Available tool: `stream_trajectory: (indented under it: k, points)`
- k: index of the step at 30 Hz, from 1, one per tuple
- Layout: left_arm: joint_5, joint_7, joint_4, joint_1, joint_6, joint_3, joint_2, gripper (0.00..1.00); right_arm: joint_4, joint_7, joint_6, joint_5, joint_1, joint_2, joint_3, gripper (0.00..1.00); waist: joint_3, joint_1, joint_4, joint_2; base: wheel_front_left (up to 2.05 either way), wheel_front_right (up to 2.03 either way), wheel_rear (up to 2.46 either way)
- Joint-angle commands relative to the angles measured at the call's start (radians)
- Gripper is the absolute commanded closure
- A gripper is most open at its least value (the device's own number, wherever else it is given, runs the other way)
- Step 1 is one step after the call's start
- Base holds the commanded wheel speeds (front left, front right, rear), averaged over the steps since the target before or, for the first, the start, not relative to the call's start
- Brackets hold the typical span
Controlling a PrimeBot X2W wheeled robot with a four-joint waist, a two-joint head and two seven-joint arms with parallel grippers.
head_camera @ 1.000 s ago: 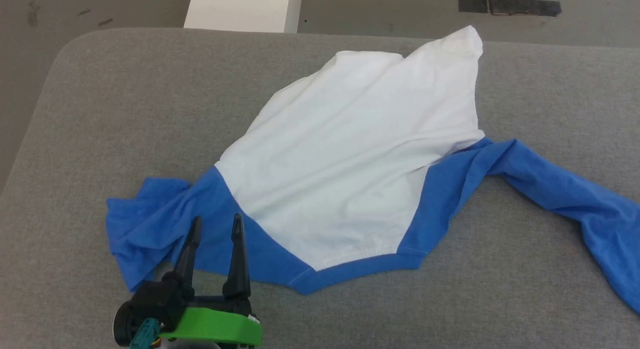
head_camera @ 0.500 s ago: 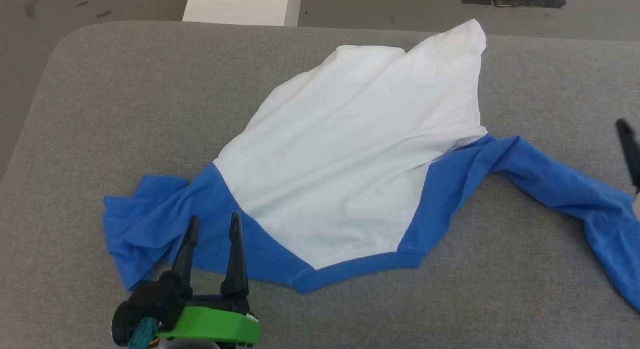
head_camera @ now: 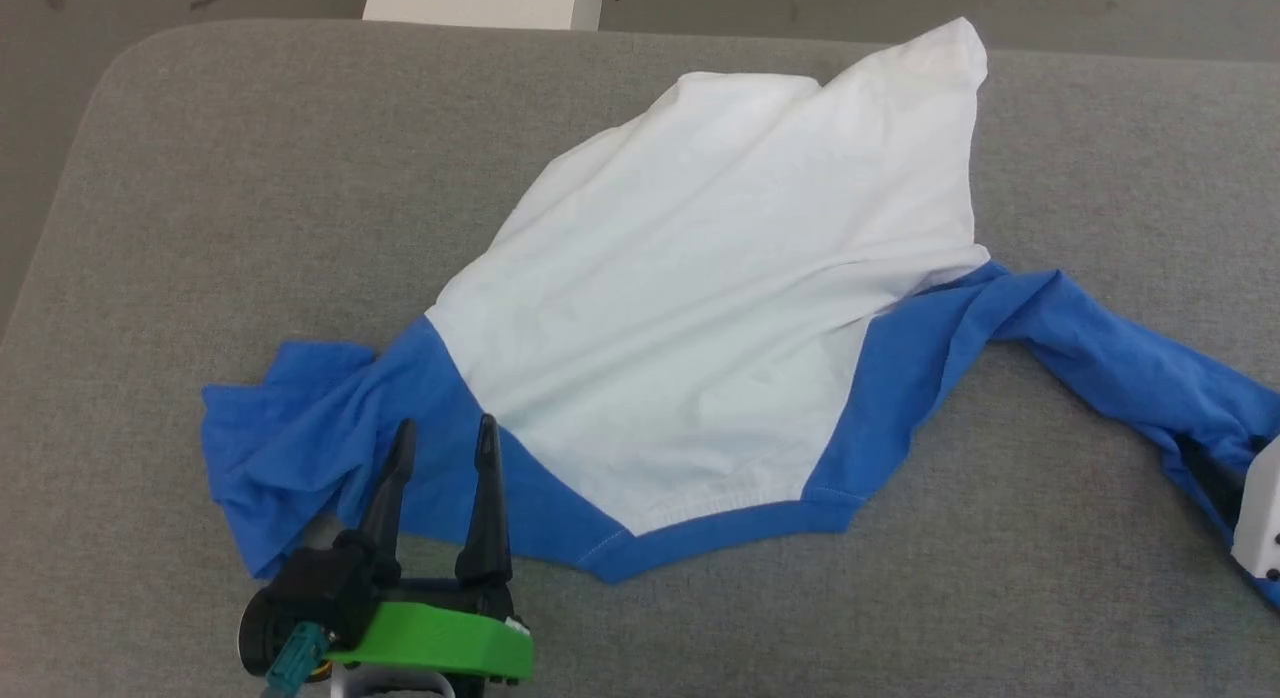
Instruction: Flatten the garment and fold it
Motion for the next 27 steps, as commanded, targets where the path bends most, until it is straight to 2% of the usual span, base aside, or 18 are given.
stream_trajectory:
  k: [1,4,5,6,7,12,19,23,27]
  points:
    - [0.001,-0.004,0.005,-0.021,-0.006,0.002,-0.002,0.00,0.039,-0.015,-0.002,-0.018,0.012,0.019,0.003,0.00,0.008,0.0000,0.005,0.0000,0.00,0.00,0.00]
    - [0.006,-0.004,0.010,-0.027,-0.012,0.007,-0.002,0.00,0.098,-0.058,-0.002,-0.043,-0.001,0.040,0.009,0.00,0.012,0.0000,0.009,0.0000,0.00,0.00,0.00]
    - [0.008,-0.004,0.010,-0.028,-0.014,0.009,-0.002,0.00,0.115,-0.074,-0.002,-0.048,-0.009,0.046,0.008,0.58,0.012,0.0000,0.010,0.0000,0.00,0.00,0.00]
    - [0.009,-0.004,0.010,-0.028,-0.015,0.010,-0.002,0.00,0.122,-0.086,-0.002,-0.049,-0.017,0.048,0.013,0.73,0.011,0.0000,0.010,0.0000,0.00,0.00,0.00]
    - [0.011,-0.004,0.009,-0.026,-0.015,0.012,-0.002,0.00,0.122,-0.101,-0.002,-0.046,-0.026,0.050,0.021,1.00,0.010,0.0000,0.009,0.0000,0.00,0.00,0.00]
    - [0.011,-0.004,0.012,-0.015,-0.015,0.021,-0.002,0.00,0.073,-0.172,-0.002,-0.057,-0.076,0.009,0.029,1.00,-0.002,0.0000,-0.003,0.0000,0.00,0.00,0.00]
    - [0.000,-0.004,0.016,-0.018,-0.015,0.003,-0.002,0.00,-0.010,-0.238,-0.002,-0.121,-0.181,-0.130,0.035,1.00,-0.010,0.0000,-0.001,0.0000,0.00,0.00,0.00]
    - [-0.006,-0.004,0.019,-0.022,-0.016,-0.005,-0.002,0.00,0.001,-0.246,-0.002,-0.149,-0.226,-0.215,0.053,1.00,-0.005,0.0000,0.021,0.0000,0.00,0.00,0.00]
    - [-0.005,-0.004,0.025,-0.026,-0.019,-0.012,-0.002,0.00,0.067,-0.264,-0.002,-0.184,-0.243,-0.268,0.064,1.00,0.008,0.0000,0.049,0.0000,0.00,0.00,0.00]
